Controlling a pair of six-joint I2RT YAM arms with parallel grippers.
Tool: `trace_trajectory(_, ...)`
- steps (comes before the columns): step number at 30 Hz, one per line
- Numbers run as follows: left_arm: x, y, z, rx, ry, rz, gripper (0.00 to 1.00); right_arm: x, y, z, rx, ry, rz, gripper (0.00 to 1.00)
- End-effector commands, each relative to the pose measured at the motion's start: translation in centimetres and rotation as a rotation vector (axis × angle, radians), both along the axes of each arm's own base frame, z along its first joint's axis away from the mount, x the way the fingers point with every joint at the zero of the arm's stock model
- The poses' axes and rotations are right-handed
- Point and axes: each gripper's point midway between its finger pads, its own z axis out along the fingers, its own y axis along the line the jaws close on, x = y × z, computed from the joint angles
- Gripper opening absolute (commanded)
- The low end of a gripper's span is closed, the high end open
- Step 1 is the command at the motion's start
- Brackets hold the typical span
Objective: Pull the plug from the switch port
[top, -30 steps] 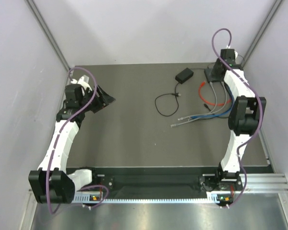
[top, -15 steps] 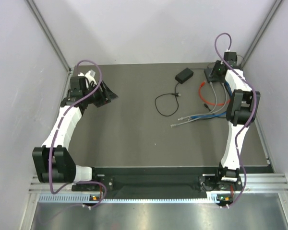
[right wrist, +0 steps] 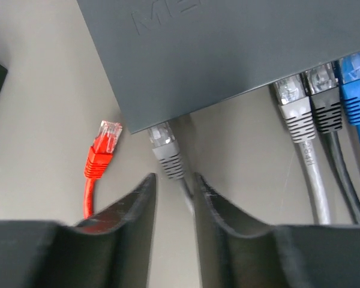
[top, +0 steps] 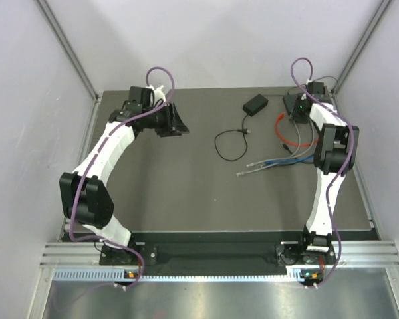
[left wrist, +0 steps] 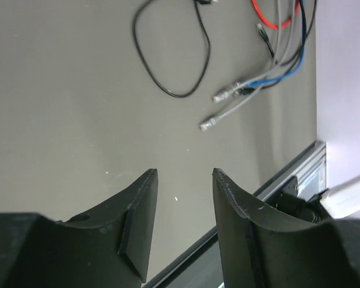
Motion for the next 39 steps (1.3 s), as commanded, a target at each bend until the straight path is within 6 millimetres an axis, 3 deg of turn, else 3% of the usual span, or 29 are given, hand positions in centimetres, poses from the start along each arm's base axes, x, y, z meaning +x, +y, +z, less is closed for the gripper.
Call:
trace_trajectory(1,-0.1,-0.2,1.4,0.045,-0.052,-0.023,0.46,0.6,0.3,3.3,-0.02,-0.073,0.036,0.28)
trace_trajectory(5,1.0,-0.6,1.9,0.066,-0.095,0.002,0.45,-0.4,-0.2,3.6,-0.076,-0.05,0.001,0.1)
trace_trajectory(6,1.9,-0.9,2.5,0.054,-0.131,0.009,0.45,-0.6,-0.2,3.6,-0.079,-0.048,-0.002,0.01)
trace_trajectory(10,4.3,-3.4,2.6,0.057,-0.191,0.015,0.47,-2.6,0.5,3.6,-0.076,-0.02,-0.031,0.0)
trace_trajectory(11,4.8,-4.7,1.2,0.079,-0.182,-0.01,0.48,-2.9,1.3,4.7,-0.075,-0.036,-0.023,0.0)
trace_trajectory(12,5.4,-5.4,1.6,0.084,-0.2,-0.015,0.48,-3.4,1.8,5.0,-0.068,-0.038,-0.021,0.0)
trace_trajectory(13,5.8,-6.0,1.4,0.083,-0.206,-0.025,0.49,-4.9,2.5,3.7,-0.047,-0.004,-0.025,0.0)
trace_trajectory(14,6.1,-7.1,0.2,0.072,-0.18,-0.045,0.49,-5.4,3.2,5.6,-0.04,-0.046,-0.026,0.0)
trace_trajectory(15,6.6,-7.8,0.5,0.047,-0.185,-0.048,0.49,-6.3,3.5,5.8,-0.028,-0.043,-0.039,0.0)
trace_trajectory(16,7.5,-8.5,0.8,0.016,-0.205,-0.049,0.49,-8.4,4.0,4.2,-0.002,0.006,-0.053,0.0)
trace_trajectory(17,8.3,-9.1,-0.4,-0.004,-0.164,-0.032,0.49,-9.1,4.4,5.5,0.021,-0.017,-0.042,0.0)
trace_trajectory(19,9.3,-10.5,0.1,-0.074,-0.166,-0.039,0.49,-12.2,4.9,3.9,0.044,0.047,-0.036,0.0)
trace_trajectory(20,10.2,-11.6,-0.3,-0.125,-0.163,-0.038,0.49,-13.1,4.9,5.0,0.04,0.035,-0.033,0.0)
trace_trajectory(22,10.8,-12.8,-0.4,-0.157,-0.166,-0.042,0.49,-16.2,5.1,3.6,0.041,0.103,-0.02,0.0)
trace_trajectory(23,10.7,-14.0,-1.2,-0.158,-0.158,-0.058,0.49,-17.1,5.2,4.5,0.039,0.092,-0.017,0.0)
trace_trajectory(25,10.3,-15.4,-1.1,-0.151,-0.18,-0.093,0.49,-20.0,5.5,3.6,0.056,0.157,-0.014,0.0)
trace_trajectory(26,9.5,-16.6,-1.5,-0.145,-0.175,-0.117,0.49,-20.7,5.7,4.4,0.064,0.148,-0.006,0.04)
trace_trajectory(28,8.6,-17.4,-1.9,-0.133,-0.172,-0.143,0.49,-21.8,5.5,4.8,0.064,0.152,-0.028,0.25)
trace_trajectory(29,8.0,-18.1,-2.1,-0.116,-0.18,-0.158,0.49,-21.9,5.2,6.0,0.066,0.117,-0.052,0.34)
trace_trajectory(30,7.5,-18.2,-2.8,-0.102,-0.167,-0.166,0.49,-21.8,5.1,6.6,0.085,0.1,-0.094,0.51)
trace_trajectory(31,7.1,-18.3,-3.0,-0.095,-0.164,-0.173,0.49,-21.3,4.7,7.4,0.086,0.078,-0.127,0.56)
trace_trajectory(34,5.8,-18.4,-3.6,-0.068,-0.16,-0.198,0.49,-20.2,2.8,8.2,0.077,0.085,-0.27,0.58)
trace_trajectory(39,4.5,-17.6,-3.7,-0.029,-0.172,-0.217,0.49,-18.7,0.8,6.9,0.134,0.142,-0.563,0.58)
